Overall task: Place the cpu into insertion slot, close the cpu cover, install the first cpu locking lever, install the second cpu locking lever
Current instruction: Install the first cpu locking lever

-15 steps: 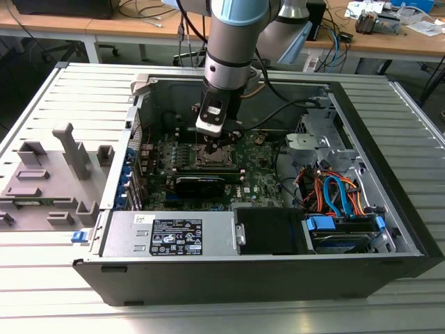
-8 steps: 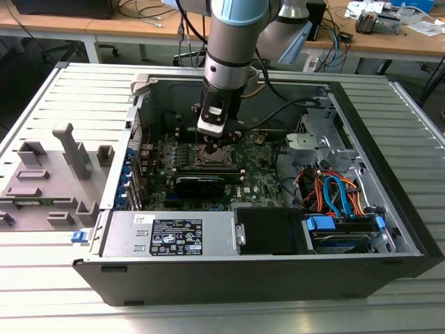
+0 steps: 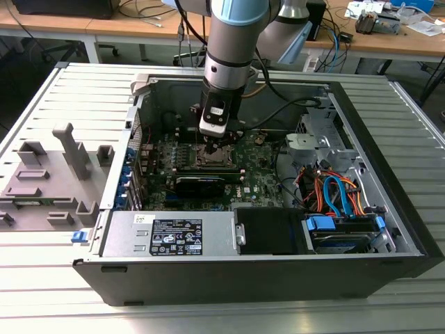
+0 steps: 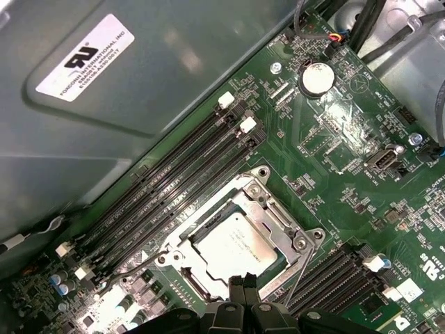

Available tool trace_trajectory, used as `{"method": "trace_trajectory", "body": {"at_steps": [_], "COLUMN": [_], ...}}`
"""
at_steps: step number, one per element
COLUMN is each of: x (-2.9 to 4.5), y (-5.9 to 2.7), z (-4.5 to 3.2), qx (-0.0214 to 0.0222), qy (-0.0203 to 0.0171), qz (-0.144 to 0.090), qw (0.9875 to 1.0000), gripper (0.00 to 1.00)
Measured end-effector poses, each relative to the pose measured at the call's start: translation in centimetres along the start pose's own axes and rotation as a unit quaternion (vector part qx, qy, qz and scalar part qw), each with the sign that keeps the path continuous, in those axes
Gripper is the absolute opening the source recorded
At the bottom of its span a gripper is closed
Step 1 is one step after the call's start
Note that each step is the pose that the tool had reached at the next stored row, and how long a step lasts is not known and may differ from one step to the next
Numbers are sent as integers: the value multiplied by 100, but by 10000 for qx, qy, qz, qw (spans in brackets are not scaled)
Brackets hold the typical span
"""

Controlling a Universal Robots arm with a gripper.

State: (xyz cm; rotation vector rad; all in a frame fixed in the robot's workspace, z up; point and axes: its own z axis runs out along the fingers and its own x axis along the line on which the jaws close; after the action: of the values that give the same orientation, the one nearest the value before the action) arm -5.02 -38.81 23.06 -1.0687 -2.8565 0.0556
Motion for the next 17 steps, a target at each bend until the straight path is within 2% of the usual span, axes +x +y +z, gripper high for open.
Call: {"method": "trace_trajectory", "body": {"at_steps": [12, 17], "x": [-1, -2], "y": [-2, -2], "z": [0, 0], "qx": [-2, 12], "qy": [2, -10], "qz": [-137, -358], "qw": [9999, 9994], "gripper": [11, 11]}}
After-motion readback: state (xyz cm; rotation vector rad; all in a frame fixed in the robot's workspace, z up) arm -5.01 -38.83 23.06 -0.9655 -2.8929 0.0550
